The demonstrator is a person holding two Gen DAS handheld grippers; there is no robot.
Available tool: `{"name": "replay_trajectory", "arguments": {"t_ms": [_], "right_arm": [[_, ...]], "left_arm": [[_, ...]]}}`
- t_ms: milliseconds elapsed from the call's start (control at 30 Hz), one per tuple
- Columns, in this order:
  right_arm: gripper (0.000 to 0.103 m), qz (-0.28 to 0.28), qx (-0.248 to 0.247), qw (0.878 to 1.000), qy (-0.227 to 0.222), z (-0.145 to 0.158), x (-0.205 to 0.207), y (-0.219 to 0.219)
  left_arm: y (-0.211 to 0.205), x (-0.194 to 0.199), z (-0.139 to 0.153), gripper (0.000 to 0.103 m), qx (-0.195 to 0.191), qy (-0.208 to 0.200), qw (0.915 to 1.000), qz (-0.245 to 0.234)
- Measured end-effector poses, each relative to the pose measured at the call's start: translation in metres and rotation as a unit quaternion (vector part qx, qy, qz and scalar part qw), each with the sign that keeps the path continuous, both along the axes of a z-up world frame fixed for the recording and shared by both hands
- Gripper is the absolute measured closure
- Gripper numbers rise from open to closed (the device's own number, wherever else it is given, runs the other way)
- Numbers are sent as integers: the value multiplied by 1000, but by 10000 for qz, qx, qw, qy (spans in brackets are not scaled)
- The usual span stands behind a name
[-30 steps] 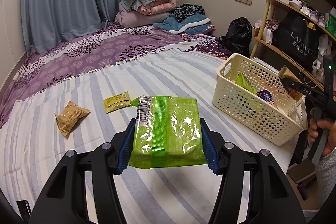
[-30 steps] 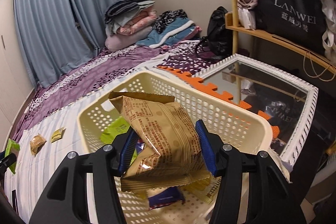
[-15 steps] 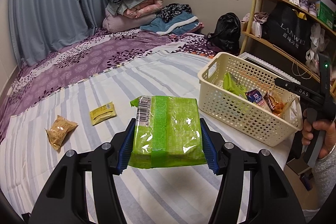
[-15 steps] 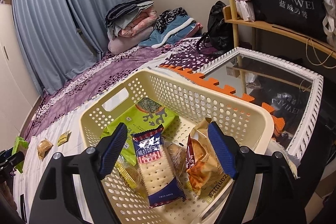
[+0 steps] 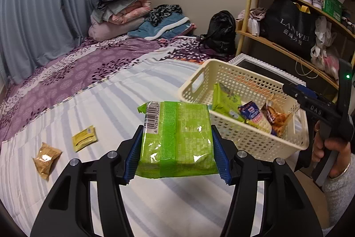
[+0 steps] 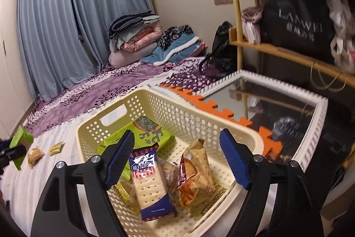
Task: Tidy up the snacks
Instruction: 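Lower the green pack into the basket and open the left tool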
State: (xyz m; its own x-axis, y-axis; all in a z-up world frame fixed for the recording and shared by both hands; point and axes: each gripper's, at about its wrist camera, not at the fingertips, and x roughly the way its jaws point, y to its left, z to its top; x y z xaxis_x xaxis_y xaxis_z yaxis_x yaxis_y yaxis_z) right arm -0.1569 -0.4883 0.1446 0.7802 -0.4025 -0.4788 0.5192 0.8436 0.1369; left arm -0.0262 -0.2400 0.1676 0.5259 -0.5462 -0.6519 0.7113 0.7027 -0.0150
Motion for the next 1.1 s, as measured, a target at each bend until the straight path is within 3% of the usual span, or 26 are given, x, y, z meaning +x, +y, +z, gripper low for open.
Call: {"name": "replay_trajectory", "arguments": {"t_ms": [833,900,933,967,1100], "right_arm": [[24,-101,523,9985,-150,-8,-19,-34],[24,-104,546,9983,-153,-9,-18,-35],[24,-110,562,9982,-149,-10,-18,-35],[24,-117,577,9982,-148,-11,-17,-35],[24,-99,592,9981,-114,-12,-13,-32]], "left_arm": [[-137,9,-3,44,-57,148,9951,-974],[-143,12,-5,41,-154,156,9945,-1028],[-144,14,-7,31,-185,193,9945,-1017],[-143,19,-11,29,-224,259,9951,-925],[-130,29,-18,29,-242,436,9968,-622]]}}
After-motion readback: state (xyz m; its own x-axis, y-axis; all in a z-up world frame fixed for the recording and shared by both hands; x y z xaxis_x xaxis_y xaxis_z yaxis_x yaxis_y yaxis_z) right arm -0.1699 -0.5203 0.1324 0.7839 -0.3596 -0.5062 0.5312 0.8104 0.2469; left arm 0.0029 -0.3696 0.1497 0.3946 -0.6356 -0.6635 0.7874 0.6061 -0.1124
